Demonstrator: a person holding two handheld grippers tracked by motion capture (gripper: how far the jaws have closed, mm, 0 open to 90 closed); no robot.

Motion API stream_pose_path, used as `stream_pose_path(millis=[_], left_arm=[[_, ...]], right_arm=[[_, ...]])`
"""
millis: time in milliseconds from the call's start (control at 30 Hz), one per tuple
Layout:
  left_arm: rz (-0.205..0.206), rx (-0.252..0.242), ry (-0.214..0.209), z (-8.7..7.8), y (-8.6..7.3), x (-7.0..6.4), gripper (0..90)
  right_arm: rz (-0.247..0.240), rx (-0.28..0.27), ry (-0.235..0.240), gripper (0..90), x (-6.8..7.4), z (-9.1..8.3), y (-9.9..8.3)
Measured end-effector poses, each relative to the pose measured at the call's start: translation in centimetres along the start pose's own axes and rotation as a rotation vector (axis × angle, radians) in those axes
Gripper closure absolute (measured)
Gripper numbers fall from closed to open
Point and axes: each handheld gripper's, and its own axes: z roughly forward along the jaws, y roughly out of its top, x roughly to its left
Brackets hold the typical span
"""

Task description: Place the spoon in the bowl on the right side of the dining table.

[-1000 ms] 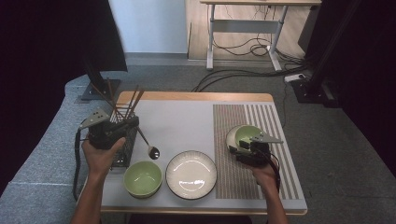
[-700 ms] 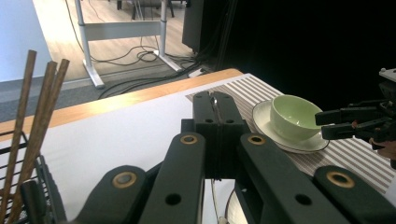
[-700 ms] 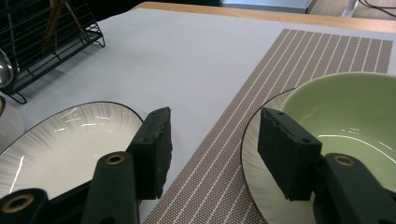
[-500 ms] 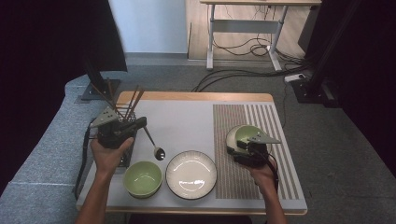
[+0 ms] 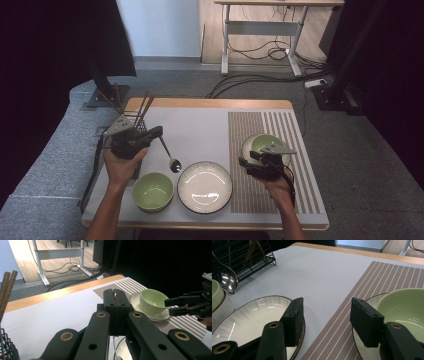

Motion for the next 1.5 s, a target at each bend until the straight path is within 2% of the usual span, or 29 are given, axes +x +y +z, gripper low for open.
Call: stream_pose_path(millis=[1000,1500], left_arm=[[0.000,0.011,-0.031,1.0,-0.4,-0.7,90.0],[0.032,0.023,-0.038,2.1,0.0,-1.8,90.0]], right_arm=[[-0.028,0.015,0.036,45.4,1.7,1.6,0.4],[-0.056,-0.007,0.059,46.5,3.2,2.0,0.9]])
